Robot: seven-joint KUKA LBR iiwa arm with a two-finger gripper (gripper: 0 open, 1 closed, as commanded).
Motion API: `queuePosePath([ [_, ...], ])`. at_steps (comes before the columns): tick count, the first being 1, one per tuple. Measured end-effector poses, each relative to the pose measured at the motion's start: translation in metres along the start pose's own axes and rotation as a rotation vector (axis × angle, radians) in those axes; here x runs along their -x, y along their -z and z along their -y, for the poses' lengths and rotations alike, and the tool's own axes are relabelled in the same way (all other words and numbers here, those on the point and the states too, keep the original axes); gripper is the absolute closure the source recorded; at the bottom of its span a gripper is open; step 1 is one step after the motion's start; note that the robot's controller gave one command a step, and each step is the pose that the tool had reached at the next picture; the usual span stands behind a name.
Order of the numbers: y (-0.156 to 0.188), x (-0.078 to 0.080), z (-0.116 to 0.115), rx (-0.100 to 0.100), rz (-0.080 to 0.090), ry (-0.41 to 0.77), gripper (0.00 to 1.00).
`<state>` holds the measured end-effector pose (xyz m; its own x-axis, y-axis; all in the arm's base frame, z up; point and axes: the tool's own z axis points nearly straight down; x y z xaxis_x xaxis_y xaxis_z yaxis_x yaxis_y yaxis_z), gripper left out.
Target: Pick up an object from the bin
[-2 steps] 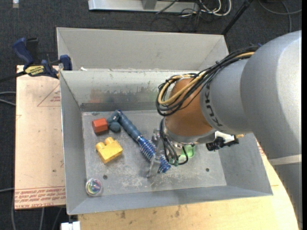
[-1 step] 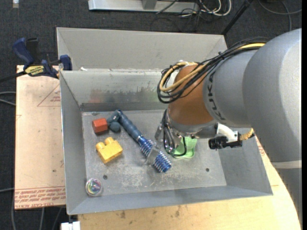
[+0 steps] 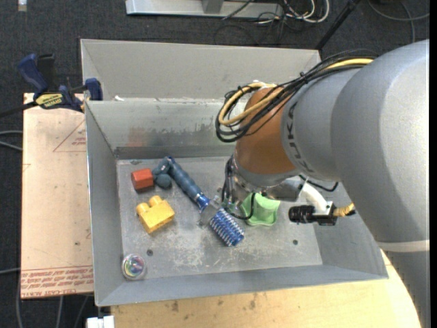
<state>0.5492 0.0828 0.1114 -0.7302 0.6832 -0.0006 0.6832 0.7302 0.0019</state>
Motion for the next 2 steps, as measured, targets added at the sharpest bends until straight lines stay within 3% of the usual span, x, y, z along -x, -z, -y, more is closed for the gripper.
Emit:
queuePosePath([
  [1, -0.0428, 0.0023, 0.0025, -0.004, -0.004, -0.238, 0.00],
  [2, -0.0429, 0.0022, 0.0021, -0.002, -0.001, -0.234, 0.00],
])
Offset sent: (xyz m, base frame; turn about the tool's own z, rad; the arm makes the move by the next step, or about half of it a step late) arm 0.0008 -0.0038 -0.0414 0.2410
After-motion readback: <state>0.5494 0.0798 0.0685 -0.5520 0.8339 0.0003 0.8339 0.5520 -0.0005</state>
